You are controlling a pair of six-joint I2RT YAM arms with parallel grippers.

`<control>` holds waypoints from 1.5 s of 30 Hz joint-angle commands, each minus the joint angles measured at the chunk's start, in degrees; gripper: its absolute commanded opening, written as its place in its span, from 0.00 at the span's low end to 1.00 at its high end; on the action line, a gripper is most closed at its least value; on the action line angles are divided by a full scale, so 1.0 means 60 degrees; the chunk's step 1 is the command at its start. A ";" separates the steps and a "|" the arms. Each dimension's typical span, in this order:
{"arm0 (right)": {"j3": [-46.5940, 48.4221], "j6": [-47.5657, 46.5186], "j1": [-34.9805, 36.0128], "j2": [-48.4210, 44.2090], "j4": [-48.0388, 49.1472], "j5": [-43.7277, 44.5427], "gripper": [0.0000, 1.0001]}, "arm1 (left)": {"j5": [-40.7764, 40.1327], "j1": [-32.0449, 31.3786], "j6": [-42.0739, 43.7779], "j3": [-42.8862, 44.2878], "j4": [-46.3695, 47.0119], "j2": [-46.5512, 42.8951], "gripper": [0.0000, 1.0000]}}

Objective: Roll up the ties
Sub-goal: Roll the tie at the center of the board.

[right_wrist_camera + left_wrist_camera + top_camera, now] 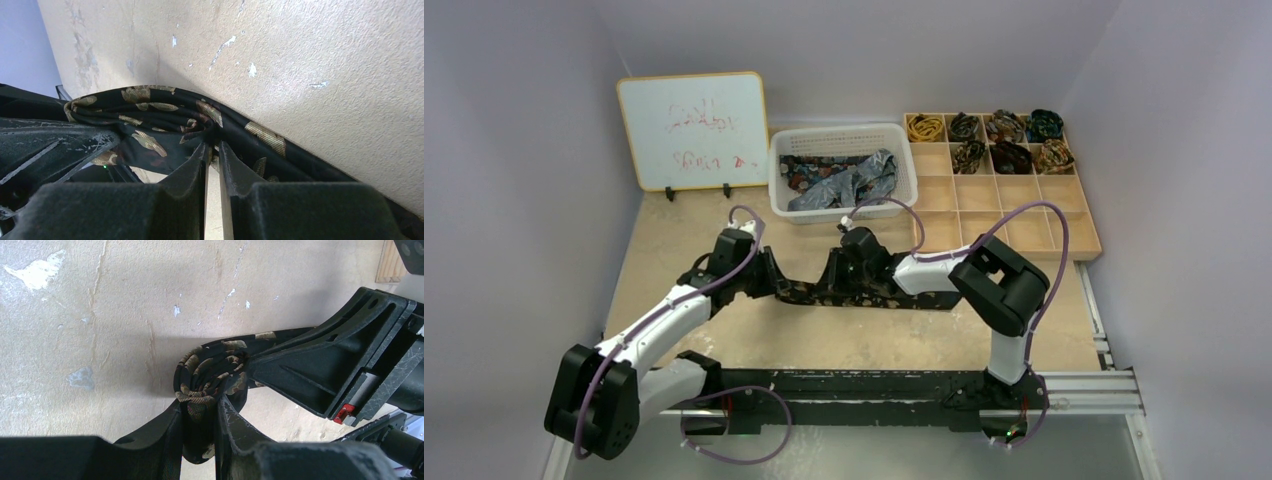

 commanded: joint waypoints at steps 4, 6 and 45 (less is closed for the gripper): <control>0.0375 -0.0166 0.0066 -0.0081 -0.0384 0.0303 0.15 | -0.0274 -0.0156 0.0242 0.0783 -0.0278 -0.0086 0.15; 0.0286 -0.0093 0.0059 -0.0062 -0.0229 0.0152 0.15 | -0.0408 -0.0232 0.0307 0.0945 -0.0408 0.0073 0.16; -0.1591 0.1510 -0.0442 -0.3743 -0.2761 0.4816 0.20 | -0.8223 -0.5902 -0.1596 0.5337 -0.4954 0.4517 0.15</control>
